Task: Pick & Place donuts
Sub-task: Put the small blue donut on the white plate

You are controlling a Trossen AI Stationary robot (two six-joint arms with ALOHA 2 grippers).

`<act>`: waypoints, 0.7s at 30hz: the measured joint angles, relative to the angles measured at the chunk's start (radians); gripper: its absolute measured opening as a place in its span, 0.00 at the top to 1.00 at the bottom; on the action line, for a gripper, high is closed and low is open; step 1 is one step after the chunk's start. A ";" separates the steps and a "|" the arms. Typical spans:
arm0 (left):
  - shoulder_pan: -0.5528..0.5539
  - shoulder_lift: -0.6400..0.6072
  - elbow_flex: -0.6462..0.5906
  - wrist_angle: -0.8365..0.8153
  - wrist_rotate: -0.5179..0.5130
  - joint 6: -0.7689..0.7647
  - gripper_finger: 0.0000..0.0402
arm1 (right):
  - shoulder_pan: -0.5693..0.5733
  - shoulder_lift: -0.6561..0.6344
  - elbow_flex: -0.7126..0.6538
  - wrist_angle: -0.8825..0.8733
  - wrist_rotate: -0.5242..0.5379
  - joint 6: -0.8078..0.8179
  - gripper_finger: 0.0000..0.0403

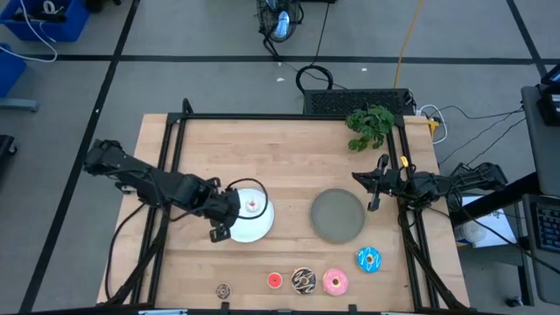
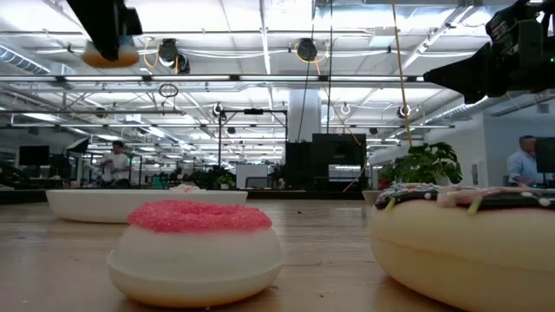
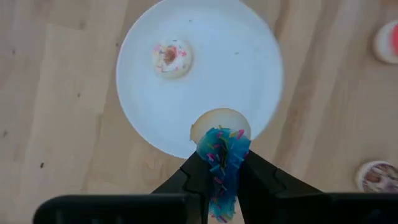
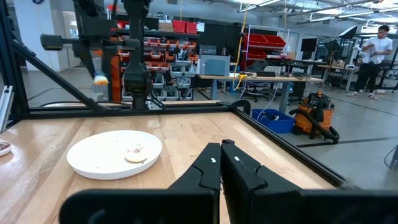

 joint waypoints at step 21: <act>0.148 0.320 -0.023 0.080 -0.053 0.342 0.84 | 0.000 0.000 0.000 -0.008 0.000 0.000 1.00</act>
